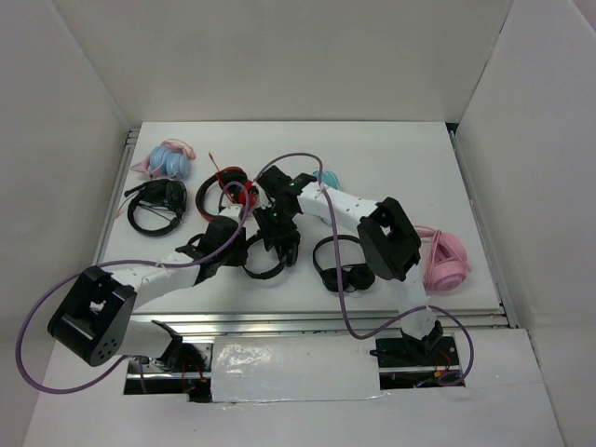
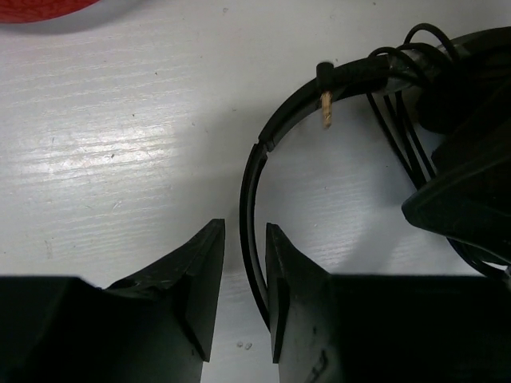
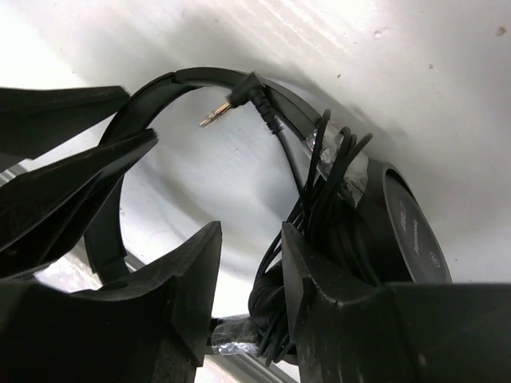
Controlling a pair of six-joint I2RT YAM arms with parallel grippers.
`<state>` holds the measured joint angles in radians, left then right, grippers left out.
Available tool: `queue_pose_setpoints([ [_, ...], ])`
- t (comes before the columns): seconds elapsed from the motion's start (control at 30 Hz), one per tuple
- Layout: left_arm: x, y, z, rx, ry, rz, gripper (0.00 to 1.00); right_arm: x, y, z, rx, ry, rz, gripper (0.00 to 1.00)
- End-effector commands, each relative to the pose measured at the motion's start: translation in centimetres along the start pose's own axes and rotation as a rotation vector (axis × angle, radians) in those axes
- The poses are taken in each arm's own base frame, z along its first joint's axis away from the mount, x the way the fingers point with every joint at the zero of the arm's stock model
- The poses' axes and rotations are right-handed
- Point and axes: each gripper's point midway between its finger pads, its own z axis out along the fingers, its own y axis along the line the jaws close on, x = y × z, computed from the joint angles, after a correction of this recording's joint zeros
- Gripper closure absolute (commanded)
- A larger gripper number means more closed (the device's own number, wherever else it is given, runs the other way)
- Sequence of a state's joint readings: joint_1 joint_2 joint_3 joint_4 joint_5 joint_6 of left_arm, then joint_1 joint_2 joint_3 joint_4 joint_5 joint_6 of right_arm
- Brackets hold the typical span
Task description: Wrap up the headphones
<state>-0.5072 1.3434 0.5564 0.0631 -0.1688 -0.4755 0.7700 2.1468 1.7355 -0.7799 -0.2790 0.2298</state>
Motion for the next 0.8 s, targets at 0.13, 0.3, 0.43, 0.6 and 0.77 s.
queue_pose_setpoints([
  [0.13,-2.4,-0.4,-1.5,0.011,-0.072,-0.024,0.54,0.3,-1.1,-0.1,0.089,0.008,0.002,0.55],
  [0.3,-3.3,-0.4,-2.3,0.011,-0.100,-0.033,0.43,-0.2,-0.1,-0.9,0.070,-0.018,-0.017,0.55],
  [0.43,-4.4,-0.6,-2.9,0.018,-0.128,-0.039,0.28,-0.7,0.8,-1.7,0.052,-0.047,-0.037,0.55],
  [0.6,-4.9,-0.5,-3.6,0.014,-0.141,-0.049,0.01,-1.2,2.3,-2.9,0.014,-0.091,-0.083,0.54],
  [0.77,-5.6,0.0,-4.4,0.011,-0.162,-0.074,0.01,-1.6,3.5,-3.8,-0.041,-0.128,-0.100,0.53],
])
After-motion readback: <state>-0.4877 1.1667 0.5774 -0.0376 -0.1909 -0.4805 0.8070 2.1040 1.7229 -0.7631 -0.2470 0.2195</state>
